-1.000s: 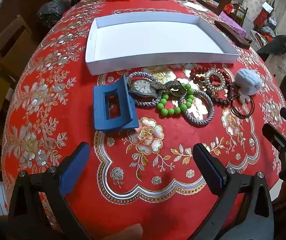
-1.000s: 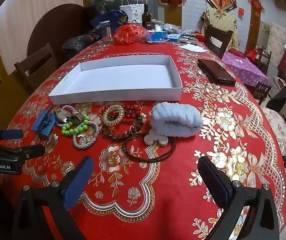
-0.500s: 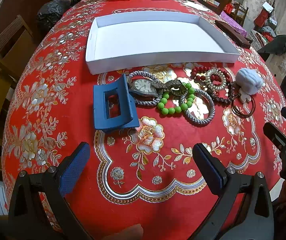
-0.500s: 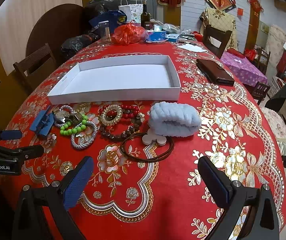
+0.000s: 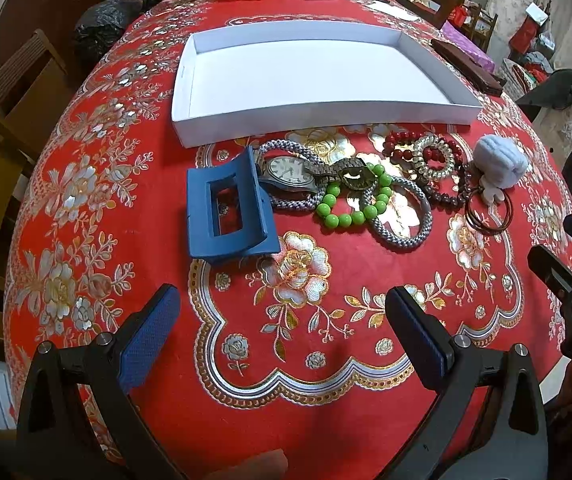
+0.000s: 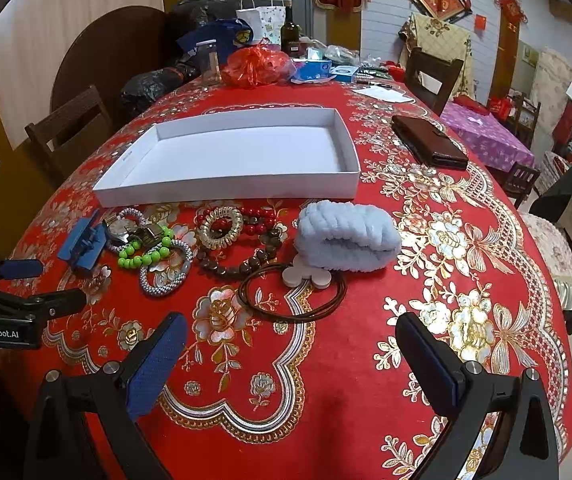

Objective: Organize jewelry

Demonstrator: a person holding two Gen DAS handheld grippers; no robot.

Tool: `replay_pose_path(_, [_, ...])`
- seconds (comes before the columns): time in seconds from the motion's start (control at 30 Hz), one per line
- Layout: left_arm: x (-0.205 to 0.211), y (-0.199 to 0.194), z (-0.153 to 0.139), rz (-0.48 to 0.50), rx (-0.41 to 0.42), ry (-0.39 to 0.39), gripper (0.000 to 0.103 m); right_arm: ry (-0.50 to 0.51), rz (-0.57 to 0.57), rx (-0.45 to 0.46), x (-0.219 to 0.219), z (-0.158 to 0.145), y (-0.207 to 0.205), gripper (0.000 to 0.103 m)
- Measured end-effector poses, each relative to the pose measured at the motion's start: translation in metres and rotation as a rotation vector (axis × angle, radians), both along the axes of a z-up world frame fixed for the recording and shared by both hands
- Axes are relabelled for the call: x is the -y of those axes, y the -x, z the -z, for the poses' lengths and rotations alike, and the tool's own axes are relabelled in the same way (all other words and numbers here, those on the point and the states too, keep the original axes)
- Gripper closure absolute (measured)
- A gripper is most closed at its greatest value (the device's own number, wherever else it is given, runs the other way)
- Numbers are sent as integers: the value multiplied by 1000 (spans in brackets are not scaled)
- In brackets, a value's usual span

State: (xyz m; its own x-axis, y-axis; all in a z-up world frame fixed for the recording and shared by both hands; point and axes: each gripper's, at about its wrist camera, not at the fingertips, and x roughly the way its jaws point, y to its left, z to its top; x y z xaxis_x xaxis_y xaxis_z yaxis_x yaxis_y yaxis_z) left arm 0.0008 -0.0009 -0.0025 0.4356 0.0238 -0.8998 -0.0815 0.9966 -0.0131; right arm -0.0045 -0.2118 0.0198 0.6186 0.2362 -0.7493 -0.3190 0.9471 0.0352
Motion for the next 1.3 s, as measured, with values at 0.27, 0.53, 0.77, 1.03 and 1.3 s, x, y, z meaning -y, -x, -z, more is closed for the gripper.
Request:
replay_pose_path(0.27, [-1, 0, 1, 1, -3, -2, 1, 2, 2, 0, 0, 0, -1, 0])
replay_pose_path(0.53, [0, 0, 1, 1, -2, -5, 1, 10, 18, -1, 3, 2, -2, 0])
replay_pose_path(0.77, [0, 0, 2, 0, -2, -5, 1, 17, 29, -2, 5, 2, -3, 0])
replay_pose_path(1.03, [-8, -3, -2, -17, 22, 13, 1, 32, 69, -4, 12, 4, -5, 0])
replay_pose_path(1.3, [-27, -12, -15, -5, 74, 107, 1, -38, 134, -27, 33, 4, -12, 0])
